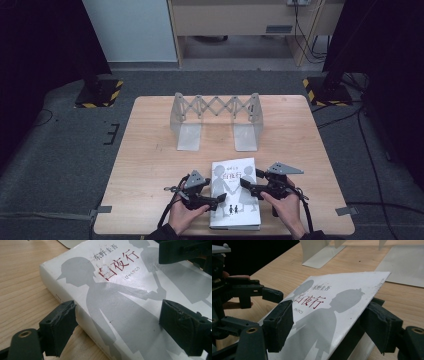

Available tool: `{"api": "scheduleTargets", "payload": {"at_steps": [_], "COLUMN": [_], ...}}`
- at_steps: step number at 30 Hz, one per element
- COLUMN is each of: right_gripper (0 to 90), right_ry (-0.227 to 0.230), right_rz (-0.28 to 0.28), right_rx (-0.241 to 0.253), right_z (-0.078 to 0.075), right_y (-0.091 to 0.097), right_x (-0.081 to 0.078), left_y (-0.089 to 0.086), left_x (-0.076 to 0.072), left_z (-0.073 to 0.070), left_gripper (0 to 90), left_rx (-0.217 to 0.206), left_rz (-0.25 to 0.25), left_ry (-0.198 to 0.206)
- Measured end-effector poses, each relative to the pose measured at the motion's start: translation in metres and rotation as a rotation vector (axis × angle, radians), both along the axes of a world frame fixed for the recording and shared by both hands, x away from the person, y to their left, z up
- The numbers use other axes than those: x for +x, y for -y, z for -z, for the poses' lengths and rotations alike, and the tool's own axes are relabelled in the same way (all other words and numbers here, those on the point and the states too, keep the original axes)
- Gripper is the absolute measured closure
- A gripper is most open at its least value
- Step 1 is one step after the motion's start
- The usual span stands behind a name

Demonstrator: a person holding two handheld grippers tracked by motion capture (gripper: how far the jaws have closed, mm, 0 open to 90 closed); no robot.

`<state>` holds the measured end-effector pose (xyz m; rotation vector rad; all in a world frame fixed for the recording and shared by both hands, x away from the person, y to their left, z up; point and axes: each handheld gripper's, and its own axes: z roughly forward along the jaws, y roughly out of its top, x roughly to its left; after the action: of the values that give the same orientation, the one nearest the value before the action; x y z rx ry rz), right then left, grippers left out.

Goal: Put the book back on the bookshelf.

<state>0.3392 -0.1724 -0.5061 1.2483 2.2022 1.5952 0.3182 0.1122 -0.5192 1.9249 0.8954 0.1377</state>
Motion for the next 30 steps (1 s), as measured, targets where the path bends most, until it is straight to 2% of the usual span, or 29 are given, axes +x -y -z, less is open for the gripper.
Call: {"api": "scheduleTargets", "payload": {"at_steps": [8, 13, 24, 30], "right_gripper": [26.4, 26.1, 25.3, 24.1], "right_ry": [-0.001, -0.01, -0.022, -0.062], "right_rz": [0.006, 0.003, -0.007, -0.034], "right_rx": [0.031, 0.058, 0.069, 0.065], "right_z": [-0.004, -0.005, -0.003, 0.001], "right_y": [-0.002, -0.004, -0.007, -0.016], "right_x": [0.001, 0.001, 0.0, 0.0], "left_y": [-0.003, -0.004, -0.007, -0.006], "left_x": [0.001, 0.0, 0.001, 0.0], "left_z": [0.0, -0.001, 0.0, 0.0], "left_gripper": [11.1, 10.7, 11.9, 12.0], "left_rx": [-0.002, 0.002, 0.003, 0.009], "left_rz": [0.0, -0.004, -0.015, -0.014], "left_ry": [-0.009, 0.0, 0.0, 0.009]}}
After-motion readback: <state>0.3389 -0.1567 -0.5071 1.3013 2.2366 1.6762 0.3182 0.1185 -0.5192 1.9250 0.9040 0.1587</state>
